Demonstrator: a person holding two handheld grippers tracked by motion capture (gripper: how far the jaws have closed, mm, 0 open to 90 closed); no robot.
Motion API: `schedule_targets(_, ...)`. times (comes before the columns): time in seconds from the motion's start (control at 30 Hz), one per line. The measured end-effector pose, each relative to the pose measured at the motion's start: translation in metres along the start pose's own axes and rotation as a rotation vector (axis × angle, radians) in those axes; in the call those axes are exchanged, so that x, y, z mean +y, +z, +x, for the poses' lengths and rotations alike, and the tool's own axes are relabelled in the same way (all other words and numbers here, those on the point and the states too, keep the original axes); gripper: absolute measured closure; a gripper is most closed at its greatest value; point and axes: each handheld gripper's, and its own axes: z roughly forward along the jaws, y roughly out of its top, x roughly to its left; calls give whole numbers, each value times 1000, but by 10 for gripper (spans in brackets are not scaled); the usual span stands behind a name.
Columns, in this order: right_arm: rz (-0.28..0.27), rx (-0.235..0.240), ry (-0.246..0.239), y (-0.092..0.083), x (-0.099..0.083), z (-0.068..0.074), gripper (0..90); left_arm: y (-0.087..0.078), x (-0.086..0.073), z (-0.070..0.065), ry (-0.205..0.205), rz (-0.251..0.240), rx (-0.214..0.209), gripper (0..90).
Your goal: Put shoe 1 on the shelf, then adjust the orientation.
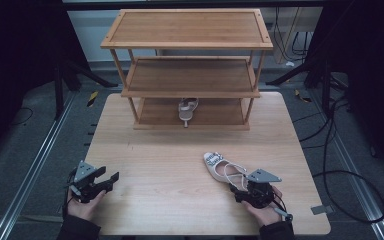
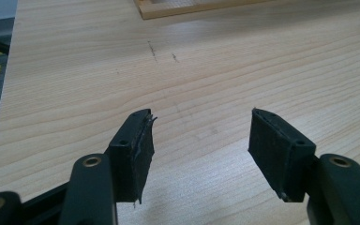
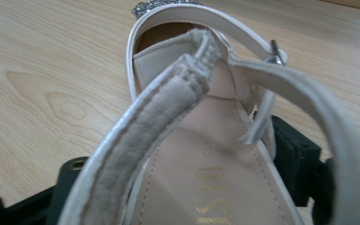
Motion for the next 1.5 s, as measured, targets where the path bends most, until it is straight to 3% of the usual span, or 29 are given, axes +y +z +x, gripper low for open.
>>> schedule_targets(0.17, 5, -7, 24, -2, 2, 0, 404, -1, 0, 0, 0, -2, 4, 392)
schedule_targets(0.4, 22, -14, 19, -6, 6, 0, 408, 0, 0, 0, 4, 0, 5, 392)
schedule_targets(0.57, -42, -15, 26, -17, 12, 0, 407, -1, 0, 3, -2, -2, 10, 392)
schedule_targets(0.8, -90, -31, 50, -21, 24, 4, 407, -1, 0, 1, -2, -4, 7, 393)
schedule_targets(1.07, -99, -68, 64, -4, 42, 0, 407, 0, 2, -4, 12, -4, 6, 391)
schedule_targets(1.5, -117, -127, 81, 44, 83, -9, 407, 0, 2, -2, -1, -7, 9, 386)
